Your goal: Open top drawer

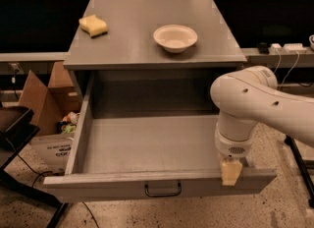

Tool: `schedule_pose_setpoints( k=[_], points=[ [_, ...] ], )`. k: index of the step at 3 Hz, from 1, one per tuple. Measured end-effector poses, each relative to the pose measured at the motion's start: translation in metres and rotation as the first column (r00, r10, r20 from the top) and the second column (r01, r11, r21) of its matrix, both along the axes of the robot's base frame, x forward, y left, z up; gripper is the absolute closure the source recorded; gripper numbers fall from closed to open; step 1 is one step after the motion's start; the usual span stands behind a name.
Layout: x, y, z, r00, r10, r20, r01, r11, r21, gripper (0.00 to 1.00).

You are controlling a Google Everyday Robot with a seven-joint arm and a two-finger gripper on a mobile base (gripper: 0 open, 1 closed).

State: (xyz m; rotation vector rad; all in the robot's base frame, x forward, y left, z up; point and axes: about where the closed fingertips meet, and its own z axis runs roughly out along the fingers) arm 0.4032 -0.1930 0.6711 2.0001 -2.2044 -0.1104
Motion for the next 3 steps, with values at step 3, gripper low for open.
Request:
schedule_pose_setpoints(
  k=[3],
  points=[
    [-0.068, -0.015, 0.019, 0.9956, -0.088, -0.032, 0.088, 0.996, -0.021, 1.0]
  ],
)
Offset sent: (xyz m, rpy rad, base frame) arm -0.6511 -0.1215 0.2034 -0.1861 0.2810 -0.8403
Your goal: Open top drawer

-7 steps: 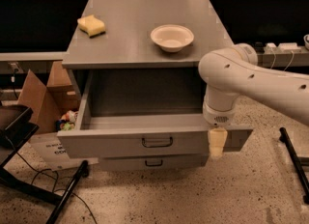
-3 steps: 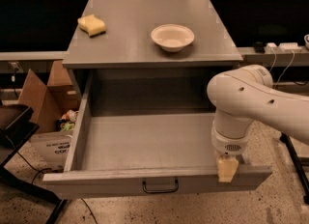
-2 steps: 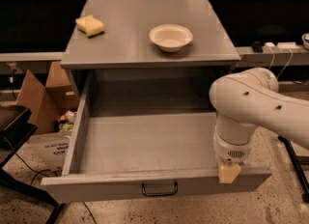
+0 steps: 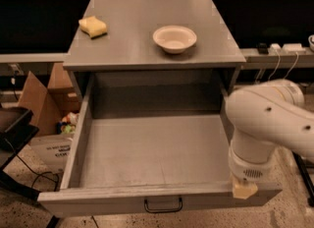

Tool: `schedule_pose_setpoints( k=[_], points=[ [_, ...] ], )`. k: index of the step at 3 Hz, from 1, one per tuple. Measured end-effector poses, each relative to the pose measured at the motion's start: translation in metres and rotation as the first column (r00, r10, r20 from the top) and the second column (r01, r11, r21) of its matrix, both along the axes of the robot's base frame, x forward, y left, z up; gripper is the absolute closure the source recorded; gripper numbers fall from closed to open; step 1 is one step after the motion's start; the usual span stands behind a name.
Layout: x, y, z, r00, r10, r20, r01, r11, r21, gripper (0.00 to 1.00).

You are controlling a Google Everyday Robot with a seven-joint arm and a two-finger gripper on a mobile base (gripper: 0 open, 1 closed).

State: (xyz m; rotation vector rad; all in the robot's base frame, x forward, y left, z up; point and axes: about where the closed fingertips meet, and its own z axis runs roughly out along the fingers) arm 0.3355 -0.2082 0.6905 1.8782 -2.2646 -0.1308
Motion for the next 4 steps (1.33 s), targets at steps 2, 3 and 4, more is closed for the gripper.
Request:
schedule_pose_setpoints(
  k=[2, 3, 4],
  points=[
    [-0.02, -0.006, 0.004, 0.9996, -0.027, -0.013, 0.027, 1.0, -0.003, 1.0],
    [-0.02, -0.006, 0.004, 0.9996, -0.027, -0.013, 0.027, 1.0, -0.003, 0.81],
    [-0.02, -0.006, 0.004, 0.9996, -0.027, -0.013, 0.027, 1.0, -0.003, 0.57]
  ],
)
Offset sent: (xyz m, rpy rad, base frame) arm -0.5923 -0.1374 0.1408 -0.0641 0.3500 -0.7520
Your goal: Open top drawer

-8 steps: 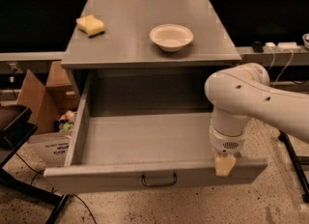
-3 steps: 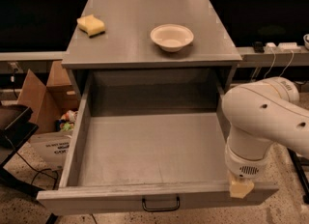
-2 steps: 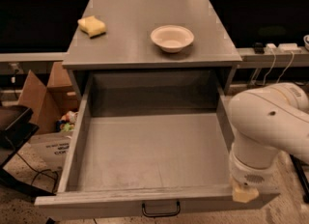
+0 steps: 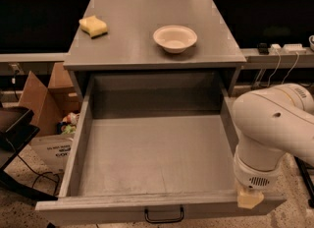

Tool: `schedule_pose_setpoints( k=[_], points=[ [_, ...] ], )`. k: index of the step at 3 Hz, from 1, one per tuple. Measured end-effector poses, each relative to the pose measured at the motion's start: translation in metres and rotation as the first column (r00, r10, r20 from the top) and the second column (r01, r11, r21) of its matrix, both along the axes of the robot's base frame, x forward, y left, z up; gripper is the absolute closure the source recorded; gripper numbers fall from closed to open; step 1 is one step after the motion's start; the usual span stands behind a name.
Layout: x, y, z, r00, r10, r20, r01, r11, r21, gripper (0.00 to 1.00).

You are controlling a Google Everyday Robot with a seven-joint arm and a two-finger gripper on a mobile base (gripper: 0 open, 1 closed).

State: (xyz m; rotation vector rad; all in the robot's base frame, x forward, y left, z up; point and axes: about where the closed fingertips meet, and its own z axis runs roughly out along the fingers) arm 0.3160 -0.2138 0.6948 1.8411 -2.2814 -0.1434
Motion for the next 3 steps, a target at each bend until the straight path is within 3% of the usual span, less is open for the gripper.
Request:
schedule_pose_setpoints(
  k=[1, 2, 3],
  points=[
    [0.0, 0.0, 0.0, 1.0, 0.0, 0.0, 0.0, 1.0, 0.0, 0.34],
    [0.008, -0.009, 0.055, 0.9973, -0.032, 0.067, 0.033, 0.999, -0.024, 0.03],
    [0.005, -0.013, 0.138, 0.9779, -0.045, 0.204, 0.045, 0.999, 0.005, 0.0]
  ],
)
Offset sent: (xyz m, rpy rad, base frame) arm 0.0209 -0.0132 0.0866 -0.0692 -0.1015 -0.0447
